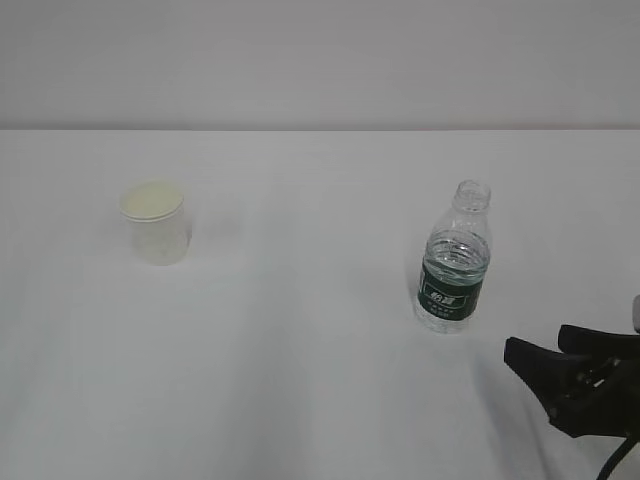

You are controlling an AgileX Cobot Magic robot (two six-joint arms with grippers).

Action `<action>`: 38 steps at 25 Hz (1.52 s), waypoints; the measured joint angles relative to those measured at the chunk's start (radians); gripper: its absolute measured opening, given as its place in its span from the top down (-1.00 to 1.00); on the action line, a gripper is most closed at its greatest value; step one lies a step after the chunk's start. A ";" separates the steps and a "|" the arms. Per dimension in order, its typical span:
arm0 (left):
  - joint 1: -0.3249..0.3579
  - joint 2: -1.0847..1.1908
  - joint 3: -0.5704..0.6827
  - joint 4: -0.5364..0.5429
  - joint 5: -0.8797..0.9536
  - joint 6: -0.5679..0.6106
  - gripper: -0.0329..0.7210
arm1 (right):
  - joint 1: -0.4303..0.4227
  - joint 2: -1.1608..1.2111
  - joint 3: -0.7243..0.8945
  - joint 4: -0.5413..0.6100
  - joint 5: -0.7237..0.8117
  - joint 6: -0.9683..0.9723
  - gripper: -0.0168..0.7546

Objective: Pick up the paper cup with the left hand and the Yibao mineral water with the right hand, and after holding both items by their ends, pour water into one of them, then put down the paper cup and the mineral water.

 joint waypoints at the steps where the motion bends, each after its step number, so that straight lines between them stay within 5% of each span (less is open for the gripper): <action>1: 0.000 0.000 0.000 0.000 0.000 0.000 -0.28 | 0.000 0.004 0.000 0.002 0.000 0.000 -0.49; 24: 0.000 0.000 0.000 0.000 -0.187 0.000 -0.26 | 0.000 0.009 -0.008 0.002 -0.011 -0.118 -0.58; 38: 0.000 0.000 0.000 0.000 -0.187 0.000 -0.34 | 0.000 0.009 -0.055 0.000 -0.011 -0.398 -0.69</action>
